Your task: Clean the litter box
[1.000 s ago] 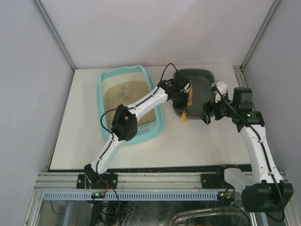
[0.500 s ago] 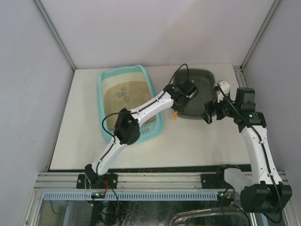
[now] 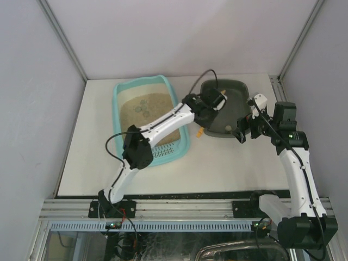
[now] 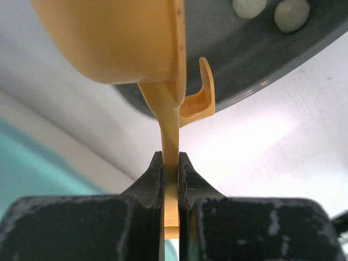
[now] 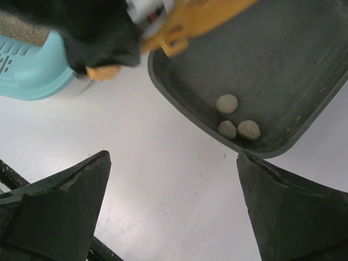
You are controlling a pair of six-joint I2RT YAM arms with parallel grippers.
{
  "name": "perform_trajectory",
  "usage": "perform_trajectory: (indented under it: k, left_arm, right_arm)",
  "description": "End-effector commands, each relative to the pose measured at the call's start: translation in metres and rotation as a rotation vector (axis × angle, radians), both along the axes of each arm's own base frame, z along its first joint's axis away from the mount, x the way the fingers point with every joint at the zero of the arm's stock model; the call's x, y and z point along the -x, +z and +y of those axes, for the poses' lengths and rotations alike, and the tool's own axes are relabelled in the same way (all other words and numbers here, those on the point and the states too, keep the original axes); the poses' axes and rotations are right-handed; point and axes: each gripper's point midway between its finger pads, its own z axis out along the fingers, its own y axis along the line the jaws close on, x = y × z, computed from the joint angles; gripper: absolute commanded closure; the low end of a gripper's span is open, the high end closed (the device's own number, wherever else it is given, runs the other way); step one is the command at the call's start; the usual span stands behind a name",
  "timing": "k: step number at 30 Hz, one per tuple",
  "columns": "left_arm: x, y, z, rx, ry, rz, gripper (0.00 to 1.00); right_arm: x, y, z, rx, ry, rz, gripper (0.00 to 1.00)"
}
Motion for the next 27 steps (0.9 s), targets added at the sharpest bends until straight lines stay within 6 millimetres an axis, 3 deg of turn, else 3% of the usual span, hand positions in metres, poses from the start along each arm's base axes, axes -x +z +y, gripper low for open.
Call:
perform_trajectory:
  k: [1, 4, 7, 8, 11, 20, 27]
  left_arm:
    - [-0.005, 0.151, 0.048, 0.378, 0.181, -0.042, 1.0]
    - [-0.004, 0.175, 0.095, 0.555, 0.269, 0.073, 1.0]
    - [0.006, 0.161, 0.137, 0.662, 0.325, 0.281, 1.0]
    - [0.001, 0.151, 0.158, 0.665, 0.378, 0.305, 1.0]
    - [-0.001, 0.121, 0.195, 0.595, 0.488, 0.331, 1.0]
    - [-0.006, 0.065, 0.248, 0.359, 0.665, 0.413, 1.0]
    - [-0.014, 0.042, 0.293, 0.289, 0.897, 0.403, 1.0]
  right_arm:
    - [-0.001, 0.011, -0.001, -0.008, 0.014, -0.081, 0.0]
    - [0.002, 0.01, 0.001, -0.019, 0.037, -0.094, 0.0]
    - [0.001, 0.006, 0.003, -0.025, 0.049, -0.09, 0.0]
    - [0.001, 0.002, 0.003, -0.026, 0.05, -0.083, 0.0]
    - [-0.004, -0.01, -0.003, -0.012, 0.03, -0.079, 0.0]
    - [-0.017, -0.044, -0.03, 0.006, -0.045, 0.006, 0.0]
    - [-0.021, -0.043, -0.036, 0.066, -0.066, -0.034, 0.0]
